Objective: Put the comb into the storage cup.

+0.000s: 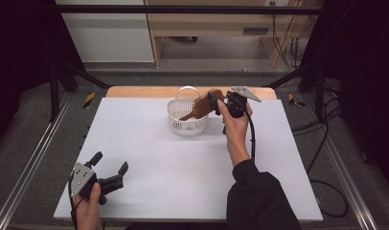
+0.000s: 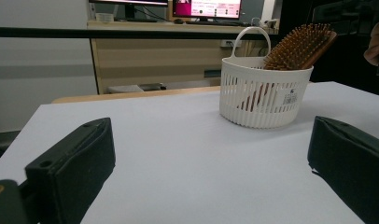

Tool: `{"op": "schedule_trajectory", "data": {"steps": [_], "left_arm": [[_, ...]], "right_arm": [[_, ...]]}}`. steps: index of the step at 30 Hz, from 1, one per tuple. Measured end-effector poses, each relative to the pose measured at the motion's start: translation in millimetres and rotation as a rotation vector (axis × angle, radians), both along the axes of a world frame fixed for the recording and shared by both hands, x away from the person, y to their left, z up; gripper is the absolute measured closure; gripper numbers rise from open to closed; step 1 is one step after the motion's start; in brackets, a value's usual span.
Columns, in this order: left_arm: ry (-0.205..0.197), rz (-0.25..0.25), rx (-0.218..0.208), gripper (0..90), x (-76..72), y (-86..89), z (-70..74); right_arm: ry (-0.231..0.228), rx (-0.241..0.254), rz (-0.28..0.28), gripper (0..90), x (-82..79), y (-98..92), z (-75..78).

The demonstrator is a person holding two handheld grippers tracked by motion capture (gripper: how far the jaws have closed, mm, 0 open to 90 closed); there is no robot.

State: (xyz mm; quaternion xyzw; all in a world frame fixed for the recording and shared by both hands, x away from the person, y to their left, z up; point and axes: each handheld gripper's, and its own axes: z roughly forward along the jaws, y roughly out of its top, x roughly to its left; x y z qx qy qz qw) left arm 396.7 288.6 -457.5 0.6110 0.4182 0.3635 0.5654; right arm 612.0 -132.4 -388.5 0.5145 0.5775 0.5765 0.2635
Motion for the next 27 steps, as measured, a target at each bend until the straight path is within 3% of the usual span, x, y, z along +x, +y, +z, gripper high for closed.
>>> {"op": "schedule_trajectory", "data": {"steps": [8,19,27], "left_arm": [[-0.003,0.003,0.001,0.9,0.0,0.7,0.1],[-0.003,0.005,0.001,0.8,0.0,1.4,0.2],[-0.003,0.006,0.003,0.8,0.2,1.9,0.0]], "right_arm": [[-0.014,-0.007,0.004,14.3,-2.6,-5.9,4.9],[-0.015,-0.023,0.016,3.7,-5.8,-17.9,11.2],[-0.021,-0.043,0.019,2.7,-9.1,-22.9,15.4]]}}
